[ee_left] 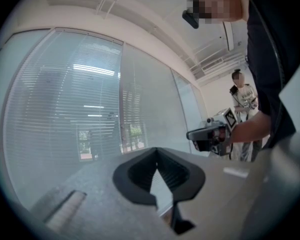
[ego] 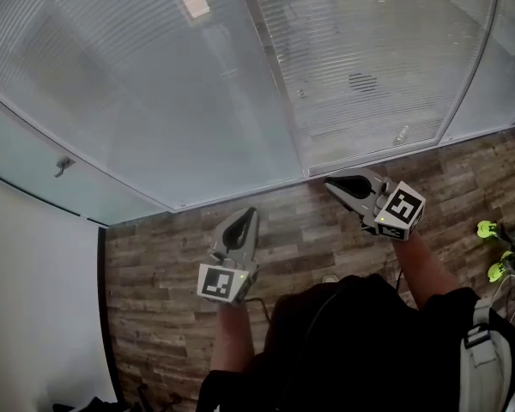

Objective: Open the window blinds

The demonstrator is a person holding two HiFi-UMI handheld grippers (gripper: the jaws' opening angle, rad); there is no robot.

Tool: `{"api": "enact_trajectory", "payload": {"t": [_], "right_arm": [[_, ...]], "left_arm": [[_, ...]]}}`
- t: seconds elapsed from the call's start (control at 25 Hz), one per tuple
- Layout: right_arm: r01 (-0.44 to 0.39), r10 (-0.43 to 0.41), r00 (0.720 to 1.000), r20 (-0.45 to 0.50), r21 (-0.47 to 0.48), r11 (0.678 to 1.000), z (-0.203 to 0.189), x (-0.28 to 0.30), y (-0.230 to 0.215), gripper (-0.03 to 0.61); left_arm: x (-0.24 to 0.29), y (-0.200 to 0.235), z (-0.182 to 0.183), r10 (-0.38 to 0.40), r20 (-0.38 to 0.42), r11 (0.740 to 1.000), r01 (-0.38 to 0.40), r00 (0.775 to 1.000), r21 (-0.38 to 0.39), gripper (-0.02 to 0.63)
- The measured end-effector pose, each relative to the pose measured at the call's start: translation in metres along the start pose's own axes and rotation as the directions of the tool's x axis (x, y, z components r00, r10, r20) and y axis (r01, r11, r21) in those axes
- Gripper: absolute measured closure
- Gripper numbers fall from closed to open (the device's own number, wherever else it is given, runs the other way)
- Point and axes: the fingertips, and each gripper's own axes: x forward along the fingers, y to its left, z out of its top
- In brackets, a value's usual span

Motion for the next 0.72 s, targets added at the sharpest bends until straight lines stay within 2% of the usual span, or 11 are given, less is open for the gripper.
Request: {"api": "enact_trajectory", "payload": {"t": [0.2,0.56,0.72], "right_arm": [[0.018,-0.018,1.0,-0.014,0.019,1.0,-0.008,-0.007,-0.009,0.573],[-0.004,0.004,1.0,-0.01,0.005,1.0,-0.01,0.002,-0.015,0.574],[0.023,-0.022,1.0,-0.02,0.007,1.0,-0.015,0.005,-0.024,0.573]], "left_arm": [[0.006,-0.004,-0.003,-0.01,-0.015,1.0,0.01,1.0,-0.002,0.609],[0.019,0.003,-0.005,-0.03,-0.022,1.0,0.03,0.999,0.003,0.609],[0.029,0.011,-0.01,-0.055,-0.025,0.998,0.055,0.998,0.002,0.61]]}}
